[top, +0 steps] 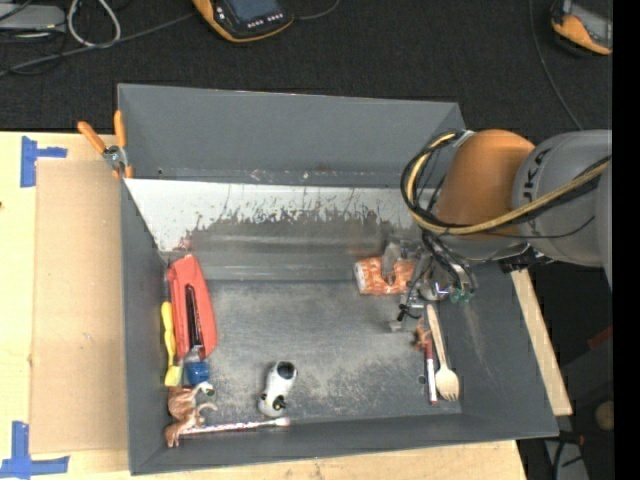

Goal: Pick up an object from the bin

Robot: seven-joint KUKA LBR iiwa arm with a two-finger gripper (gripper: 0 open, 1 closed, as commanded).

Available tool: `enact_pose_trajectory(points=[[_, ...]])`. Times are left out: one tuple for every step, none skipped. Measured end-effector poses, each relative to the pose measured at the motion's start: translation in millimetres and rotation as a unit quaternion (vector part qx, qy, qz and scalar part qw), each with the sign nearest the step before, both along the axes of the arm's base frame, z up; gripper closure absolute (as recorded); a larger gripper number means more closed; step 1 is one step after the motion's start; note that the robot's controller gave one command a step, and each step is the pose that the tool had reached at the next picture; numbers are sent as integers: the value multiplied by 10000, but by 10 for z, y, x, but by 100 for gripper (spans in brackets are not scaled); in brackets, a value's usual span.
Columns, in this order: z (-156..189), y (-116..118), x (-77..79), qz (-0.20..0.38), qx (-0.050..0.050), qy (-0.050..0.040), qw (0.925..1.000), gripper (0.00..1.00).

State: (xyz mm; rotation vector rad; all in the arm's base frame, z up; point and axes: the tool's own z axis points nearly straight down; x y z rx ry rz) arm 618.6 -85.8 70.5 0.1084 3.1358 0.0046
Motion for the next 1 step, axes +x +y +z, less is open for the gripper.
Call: enact_pose_trajectory(points=[[4,-197,34,672,4,-24,9977,0]])
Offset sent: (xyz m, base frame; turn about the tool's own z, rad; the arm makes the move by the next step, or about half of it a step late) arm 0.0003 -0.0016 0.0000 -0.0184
